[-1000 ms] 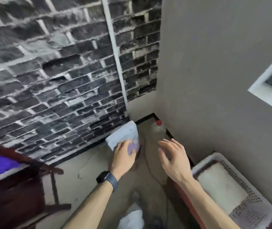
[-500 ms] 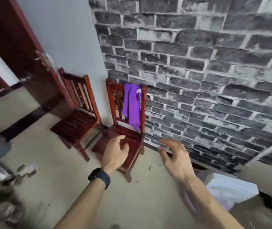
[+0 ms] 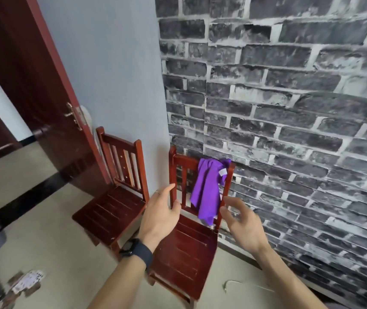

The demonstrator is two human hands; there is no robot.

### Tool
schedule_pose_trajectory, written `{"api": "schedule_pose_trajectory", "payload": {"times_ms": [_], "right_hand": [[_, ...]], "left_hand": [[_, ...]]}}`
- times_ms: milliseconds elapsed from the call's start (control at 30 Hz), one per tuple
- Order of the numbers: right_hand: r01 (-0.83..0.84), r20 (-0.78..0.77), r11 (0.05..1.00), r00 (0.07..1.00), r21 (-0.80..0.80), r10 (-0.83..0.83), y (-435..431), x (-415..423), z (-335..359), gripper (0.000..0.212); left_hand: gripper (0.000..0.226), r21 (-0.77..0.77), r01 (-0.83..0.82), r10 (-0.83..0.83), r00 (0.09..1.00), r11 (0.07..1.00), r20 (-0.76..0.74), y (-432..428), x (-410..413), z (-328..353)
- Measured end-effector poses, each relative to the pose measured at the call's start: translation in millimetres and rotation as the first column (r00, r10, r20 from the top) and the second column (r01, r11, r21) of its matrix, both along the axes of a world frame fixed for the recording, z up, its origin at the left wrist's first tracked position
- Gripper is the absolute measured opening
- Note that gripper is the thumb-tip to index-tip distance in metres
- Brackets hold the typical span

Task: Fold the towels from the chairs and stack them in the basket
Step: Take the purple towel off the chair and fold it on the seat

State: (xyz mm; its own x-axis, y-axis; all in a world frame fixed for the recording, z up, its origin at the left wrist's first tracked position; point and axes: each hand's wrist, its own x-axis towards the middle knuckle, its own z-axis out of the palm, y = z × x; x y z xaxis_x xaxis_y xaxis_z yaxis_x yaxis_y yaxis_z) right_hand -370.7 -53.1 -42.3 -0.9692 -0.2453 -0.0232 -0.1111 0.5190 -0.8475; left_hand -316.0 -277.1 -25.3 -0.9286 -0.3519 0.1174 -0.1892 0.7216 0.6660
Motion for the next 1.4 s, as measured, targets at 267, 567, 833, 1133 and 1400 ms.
{"api": "schedule_pose_trajectory", "payload": {"times_ms": [267,567,833,1133,1400], "right_hand": [[0.191,0.257,0.97,0.955,-0.153,-0.147,-55.3,-148.2,-57.5,0.033],[0.424,0.482,0.9,0.77,0.102,-0.418,-132.7,-292.8,-125.4,0.092],[0.641,0.528,0.754,0.593,0.147,-0.607,-175.8,-309.3,-137.7,0.081],[0.598,0.509,0.752,0.756,-0.279,-0.412,-137.2,-244.8,-110.3,0.009],[0.678,0.687,0.509,0.696,-0.531,-0.209,-109.4,-142.7,-68.7,0.022]], "left_hand": [[0.053,-0.171,0.108,-0.102,0.994,0.979,0.044,-38.3,-139.8,-20.0],[0.058,-0.364,0.256,-0.138,0.938,0.896,0.319,-70.3,-284.9,-88.1],[0.078,-0.429,0.431,-0.188,0.845,0.794,0.5,-86.4,-342.6,-141.1],[0.041,0.194,0.234,-0.283,0.918,0.953,0.279,-84.0,-336.0,-146.6],[0.02,0.931,-0.067,-0.707,0.632,0.358,0.317,-62.1,-236.8,-123.9]]}}
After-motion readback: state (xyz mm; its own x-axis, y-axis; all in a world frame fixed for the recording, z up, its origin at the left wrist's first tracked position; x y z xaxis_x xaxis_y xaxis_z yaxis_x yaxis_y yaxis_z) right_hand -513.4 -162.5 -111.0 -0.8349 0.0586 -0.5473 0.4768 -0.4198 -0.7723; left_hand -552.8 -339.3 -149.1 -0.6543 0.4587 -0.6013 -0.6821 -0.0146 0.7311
